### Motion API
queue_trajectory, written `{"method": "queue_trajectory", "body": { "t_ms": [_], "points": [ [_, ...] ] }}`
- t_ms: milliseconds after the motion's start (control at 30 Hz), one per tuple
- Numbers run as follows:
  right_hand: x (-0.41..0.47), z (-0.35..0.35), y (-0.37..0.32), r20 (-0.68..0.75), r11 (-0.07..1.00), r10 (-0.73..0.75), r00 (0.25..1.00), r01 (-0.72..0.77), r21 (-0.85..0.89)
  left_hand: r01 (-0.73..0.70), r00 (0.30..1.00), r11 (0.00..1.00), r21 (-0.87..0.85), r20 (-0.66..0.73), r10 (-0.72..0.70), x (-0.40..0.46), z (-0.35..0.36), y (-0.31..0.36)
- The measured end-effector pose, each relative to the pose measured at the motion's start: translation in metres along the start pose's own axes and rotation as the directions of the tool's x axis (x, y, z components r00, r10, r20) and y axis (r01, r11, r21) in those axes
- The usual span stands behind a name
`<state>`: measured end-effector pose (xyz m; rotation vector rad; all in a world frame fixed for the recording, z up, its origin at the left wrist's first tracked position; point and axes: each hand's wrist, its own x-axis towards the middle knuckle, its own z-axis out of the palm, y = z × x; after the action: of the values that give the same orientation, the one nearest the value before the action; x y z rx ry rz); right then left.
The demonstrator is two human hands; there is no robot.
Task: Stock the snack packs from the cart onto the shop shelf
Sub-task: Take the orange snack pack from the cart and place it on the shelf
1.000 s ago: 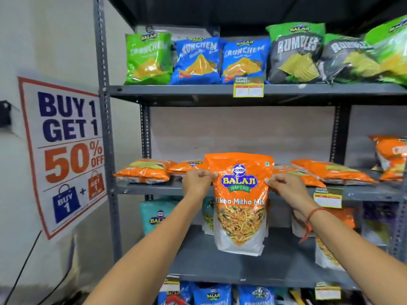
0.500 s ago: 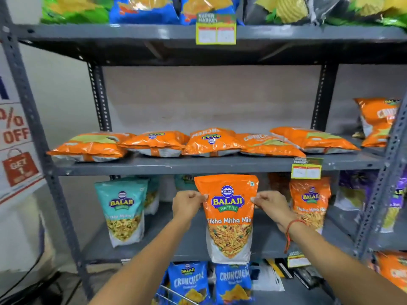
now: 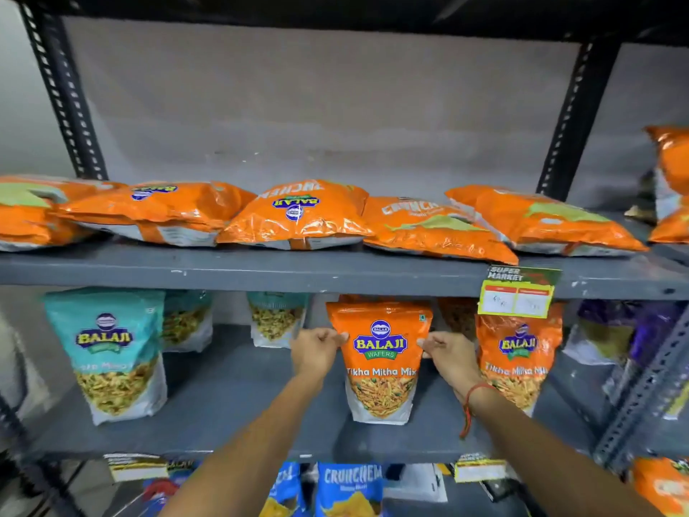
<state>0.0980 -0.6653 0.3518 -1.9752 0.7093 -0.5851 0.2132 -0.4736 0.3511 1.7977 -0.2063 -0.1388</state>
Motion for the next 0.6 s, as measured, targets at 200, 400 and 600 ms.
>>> {"method": "queue_trajectory", "body": {
  "t_ms": [200, 400, 600],
  "points": [
    [0.019, 0.005, 0.024, 0.067, 0.996, 0.036, 0.997, -0.041, 0.076, 0.024, 0.999, 1.000, 0.006, -0.022, -0.024, 0.015, 0.020, -0.013],
    [0.019, 0.011, 0.022, 0.087, 0.987, 0.077, 0.993, -0.089, 0.135, 0.075, 0.997, 0.996, -0.057, 0.016, -0.074, 0.012, 0.012, -0.013],
    [-0.019, 0.027, -0.015, -0.206, 0.992, -0.066, 0.976, 0.086, 0.087, 0.074, 0.993, 0.989, -0.130, -0.083, -0.085, -0.016, -0.040, -0.002]
  ]
}}
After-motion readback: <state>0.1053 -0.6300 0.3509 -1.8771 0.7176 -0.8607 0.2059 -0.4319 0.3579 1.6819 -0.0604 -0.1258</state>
